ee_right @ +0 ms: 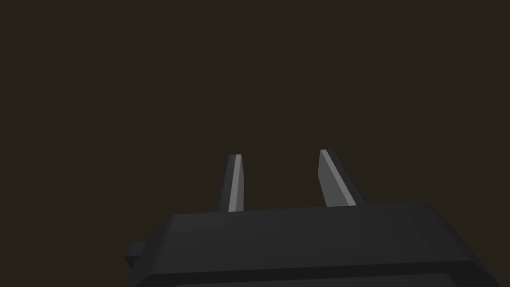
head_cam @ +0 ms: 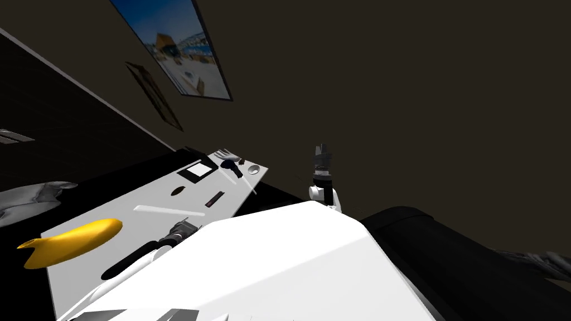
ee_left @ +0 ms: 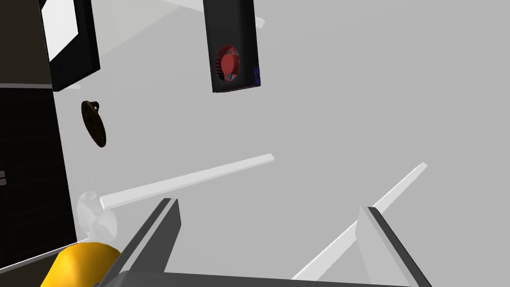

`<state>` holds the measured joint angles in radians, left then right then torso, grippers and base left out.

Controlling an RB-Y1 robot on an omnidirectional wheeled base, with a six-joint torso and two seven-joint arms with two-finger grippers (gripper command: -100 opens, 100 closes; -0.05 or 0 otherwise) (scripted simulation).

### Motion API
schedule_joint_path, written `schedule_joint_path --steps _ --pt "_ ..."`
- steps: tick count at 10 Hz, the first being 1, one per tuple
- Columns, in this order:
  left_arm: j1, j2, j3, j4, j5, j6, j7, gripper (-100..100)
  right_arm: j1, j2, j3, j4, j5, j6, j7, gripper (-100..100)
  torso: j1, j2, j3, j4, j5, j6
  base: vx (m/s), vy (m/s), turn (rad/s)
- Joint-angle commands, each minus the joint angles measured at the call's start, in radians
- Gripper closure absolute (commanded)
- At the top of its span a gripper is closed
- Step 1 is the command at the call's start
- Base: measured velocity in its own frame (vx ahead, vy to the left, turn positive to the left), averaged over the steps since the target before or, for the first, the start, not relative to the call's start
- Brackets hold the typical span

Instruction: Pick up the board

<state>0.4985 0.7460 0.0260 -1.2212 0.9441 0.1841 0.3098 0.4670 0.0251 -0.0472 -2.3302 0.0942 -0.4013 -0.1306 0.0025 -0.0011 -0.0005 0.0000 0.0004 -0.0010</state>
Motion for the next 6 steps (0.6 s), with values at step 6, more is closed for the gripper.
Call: schedule_joint_path --steps 6 --pt "0.001 0.042 0.026 0.112 0.112 0.173 0.014 -100 0.000 0.000 0.000 0.000 0.000 0.000 0.000 0 0.001 -0.001 0.000 0.000 0.000 0.000 0.013 0.018 -0.228"
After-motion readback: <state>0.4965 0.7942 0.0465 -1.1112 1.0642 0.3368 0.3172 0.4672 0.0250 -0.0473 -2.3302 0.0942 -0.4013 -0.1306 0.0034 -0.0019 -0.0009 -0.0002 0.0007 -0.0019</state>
